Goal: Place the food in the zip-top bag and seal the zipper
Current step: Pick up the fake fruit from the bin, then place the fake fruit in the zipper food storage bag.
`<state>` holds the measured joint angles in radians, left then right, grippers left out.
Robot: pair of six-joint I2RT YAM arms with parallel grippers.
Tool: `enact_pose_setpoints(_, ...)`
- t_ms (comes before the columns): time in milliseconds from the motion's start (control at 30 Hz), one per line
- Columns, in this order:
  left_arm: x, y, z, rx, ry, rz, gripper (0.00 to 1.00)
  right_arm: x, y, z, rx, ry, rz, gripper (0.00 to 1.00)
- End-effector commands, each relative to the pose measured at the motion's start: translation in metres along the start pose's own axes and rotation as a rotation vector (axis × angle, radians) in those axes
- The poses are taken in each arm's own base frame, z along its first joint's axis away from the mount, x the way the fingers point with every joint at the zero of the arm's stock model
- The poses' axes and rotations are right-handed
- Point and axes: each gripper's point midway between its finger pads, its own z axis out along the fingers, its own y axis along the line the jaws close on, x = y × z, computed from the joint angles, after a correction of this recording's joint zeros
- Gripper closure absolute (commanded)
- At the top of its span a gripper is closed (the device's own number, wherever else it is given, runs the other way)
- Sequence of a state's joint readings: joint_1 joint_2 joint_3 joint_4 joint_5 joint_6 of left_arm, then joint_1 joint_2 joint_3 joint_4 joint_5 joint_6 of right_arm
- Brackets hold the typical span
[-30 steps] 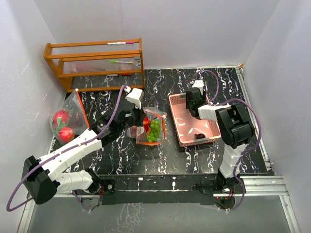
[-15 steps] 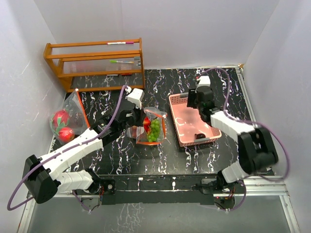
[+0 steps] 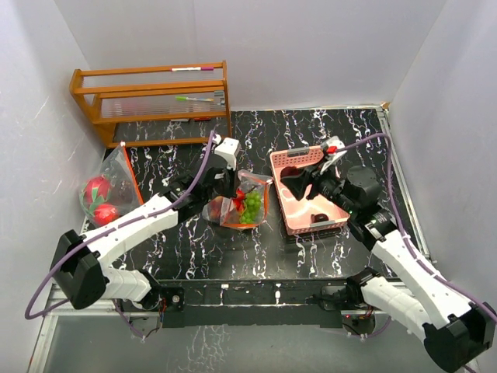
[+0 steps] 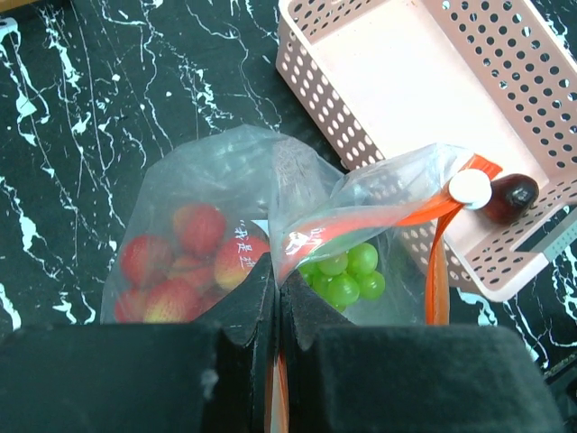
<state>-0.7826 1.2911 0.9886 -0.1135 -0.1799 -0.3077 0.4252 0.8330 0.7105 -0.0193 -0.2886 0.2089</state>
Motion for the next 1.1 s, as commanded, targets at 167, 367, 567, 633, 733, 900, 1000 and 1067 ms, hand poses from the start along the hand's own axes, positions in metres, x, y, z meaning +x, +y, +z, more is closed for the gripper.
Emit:
enact_pose_setpoints(167, -0.042, -0.015, 0.008, 0.028, -0.059, -0.019, 1.0, 0.031, 0.103, 0.017, -0.324, 0.087, 0.003, 0.68)
enact_pose_setpoints(367, -0.047, -0.021, -0.003, 0.065, -0.072, -0.037, 1.0, 0.057, 0.082, 0.059, -0.127, 0.131, 0.054, 0.68)
enact_pose_setpoints(567, -0.042, -0.02, -0.018, 0.084, -0.077, -0.05, 1.0, 0.053, 0.059, 0.091, 0.012, 0.101, 0.028, 0.56)
enact_pose_setpoints(633, -0.041, -0.019, -0.021, 0.081, -0.081, -0.052, 1.0, 0.051, 0.062, 0.1, 0.002, 0.107, 0.027, 0.49)
enact_pose_setpoints(733, -0.039, -0.018, -0.021, 0.08, -0.074, -0.052, 1.0, 0.046, 0.065, 0.107, -0.006, 0.091, 0.044, 0.3)
enact_pose_setpoints(900, -0.031, -0.016, -0.017, 0.075, -0.058, -0.048, 1.0, 0.032, 0.067, 0.094, -0.009, 0.046, 0.06, 0.09)
enact_pose_setpoints(1000, -0.026, -0.014, -0.014, 0.066, -0.048, -0.046, 1.0, 0.027, 0.068, 0.078, -0.012, 0.059, 0.058, 0.09)
enact_pose_setpoints(1067, -0.023, -0.013, -0.012, 0.062, -0.042, -0.045, 1.0, 0.021, 0.068, 0.063, -0.011, 0.054, 0.063, 0.09)
